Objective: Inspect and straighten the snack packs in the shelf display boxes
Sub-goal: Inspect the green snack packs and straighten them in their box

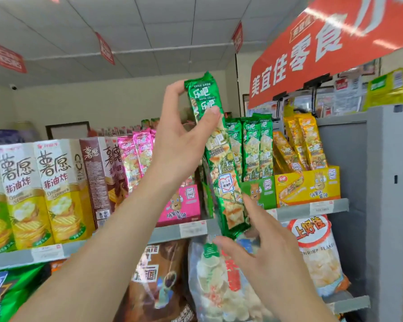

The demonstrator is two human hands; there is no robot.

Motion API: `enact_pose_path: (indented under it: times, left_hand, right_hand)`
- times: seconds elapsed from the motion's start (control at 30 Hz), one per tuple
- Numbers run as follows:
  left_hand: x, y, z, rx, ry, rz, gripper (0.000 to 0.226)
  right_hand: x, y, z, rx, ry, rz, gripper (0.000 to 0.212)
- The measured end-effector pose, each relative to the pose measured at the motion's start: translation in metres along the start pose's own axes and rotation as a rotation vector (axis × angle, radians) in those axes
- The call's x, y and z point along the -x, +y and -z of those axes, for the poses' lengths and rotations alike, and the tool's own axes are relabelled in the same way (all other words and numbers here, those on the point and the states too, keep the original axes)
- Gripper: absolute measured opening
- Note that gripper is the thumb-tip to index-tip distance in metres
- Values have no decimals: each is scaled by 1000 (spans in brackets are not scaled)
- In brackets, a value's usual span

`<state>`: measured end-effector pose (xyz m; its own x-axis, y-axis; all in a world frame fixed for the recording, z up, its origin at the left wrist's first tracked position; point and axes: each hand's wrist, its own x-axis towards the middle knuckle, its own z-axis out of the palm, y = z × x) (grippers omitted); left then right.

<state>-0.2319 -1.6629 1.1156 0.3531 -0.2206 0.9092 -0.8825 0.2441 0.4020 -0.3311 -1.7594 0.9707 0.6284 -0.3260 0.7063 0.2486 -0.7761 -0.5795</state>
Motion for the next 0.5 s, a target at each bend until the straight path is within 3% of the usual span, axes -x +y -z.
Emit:
enact_pose_path:
  times: [0.13,0.3,0.5]
  left_hand:
    - [-49,-3,8,-105,22,-140,31]
    - [-104,5,12,-202,76,-264,32]
    - [-142,9,4,-244,-32,-358,34]
  right_hand:
    - [-50,-14,19,114,-72,82,95]
    - [-125,-45,52,-169,28,204,30]
    - [-214,-90,72,-144,45,362,64]
